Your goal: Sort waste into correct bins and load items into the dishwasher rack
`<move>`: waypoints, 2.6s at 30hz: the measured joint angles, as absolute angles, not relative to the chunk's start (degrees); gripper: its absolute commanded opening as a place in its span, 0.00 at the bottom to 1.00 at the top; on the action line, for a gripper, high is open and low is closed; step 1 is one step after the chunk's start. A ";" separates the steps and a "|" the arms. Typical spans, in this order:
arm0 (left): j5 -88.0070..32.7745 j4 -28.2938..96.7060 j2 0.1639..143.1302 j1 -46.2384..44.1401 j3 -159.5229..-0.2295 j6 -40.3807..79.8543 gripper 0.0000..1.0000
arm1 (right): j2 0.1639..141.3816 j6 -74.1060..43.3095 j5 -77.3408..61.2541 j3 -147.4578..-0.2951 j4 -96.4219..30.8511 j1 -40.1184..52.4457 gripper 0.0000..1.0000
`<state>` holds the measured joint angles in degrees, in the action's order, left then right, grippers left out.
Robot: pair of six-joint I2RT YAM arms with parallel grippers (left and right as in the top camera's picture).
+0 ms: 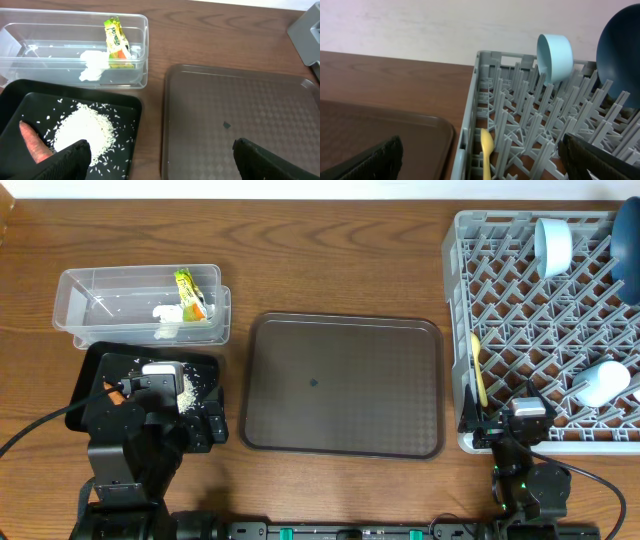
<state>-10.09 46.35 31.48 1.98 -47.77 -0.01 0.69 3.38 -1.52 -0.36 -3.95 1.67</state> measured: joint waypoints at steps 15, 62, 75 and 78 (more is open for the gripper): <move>-8.78 47.27 30.11 1.98 -45.52 -0.03 0.93 | 0.69 3.38 -1.52 -0.36 -3.95 1.67 0.99; -3.42 2.02 0.62 1.91 -1.32 -0.01 0.93 | 0.69 3.36 -1.52 -0.36 -3.95 1.67 0.99; -3.42 2.00 0.62 1.91 -1.32 -0.01 0.93 | 0.69 3.36 -1.52 -0.36 -3.95 1.67 0.99; -3.42 2.02 0.62 1.91 -1.32 -0.01 0.93 | 0.69 3.36 -1.52 -0.36 -3.95 1.67 0.99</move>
